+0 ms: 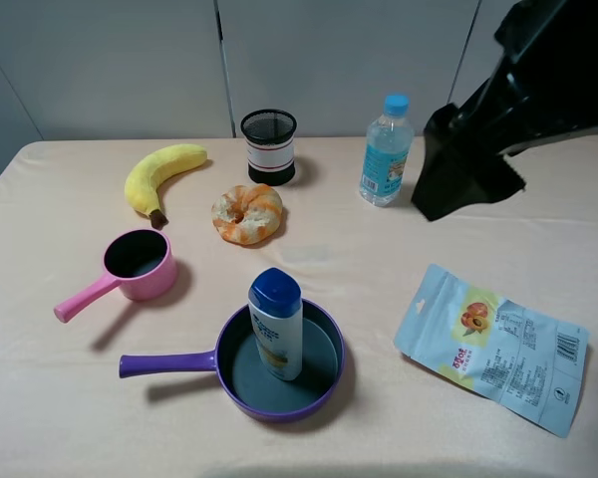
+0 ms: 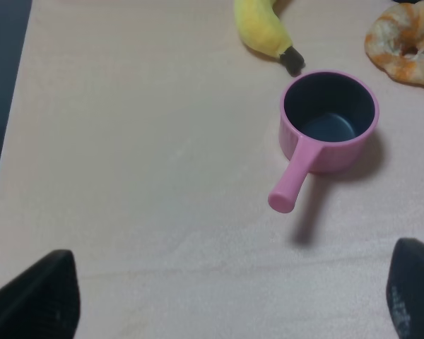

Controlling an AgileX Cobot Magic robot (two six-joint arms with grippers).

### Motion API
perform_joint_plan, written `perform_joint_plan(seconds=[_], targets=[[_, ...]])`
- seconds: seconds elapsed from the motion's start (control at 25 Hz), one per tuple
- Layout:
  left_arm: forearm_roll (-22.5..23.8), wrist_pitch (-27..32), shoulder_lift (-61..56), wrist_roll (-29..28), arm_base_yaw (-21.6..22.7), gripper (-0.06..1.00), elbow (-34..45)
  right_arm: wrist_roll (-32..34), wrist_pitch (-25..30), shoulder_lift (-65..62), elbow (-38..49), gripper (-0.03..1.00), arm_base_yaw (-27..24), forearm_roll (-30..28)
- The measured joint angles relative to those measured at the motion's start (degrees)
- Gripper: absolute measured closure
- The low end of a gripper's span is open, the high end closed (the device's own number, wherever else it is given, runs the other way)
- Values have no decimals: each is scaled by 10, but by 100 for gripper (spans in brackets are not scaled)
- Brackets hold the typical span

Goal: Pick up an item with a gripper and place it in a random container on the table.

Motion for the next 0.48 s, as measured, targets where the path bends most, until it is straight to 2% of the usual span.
perform_joint_plan(seconds=[0.24, 0.48], targets=[[0, 0, 0, 0, 0, 7, 0, -34, 0, -6, 0, 27, -102, -38], [0, 0, 0, 0, 0, 7, 0, -58, 0, -6, 0, 27, -182, -43]])
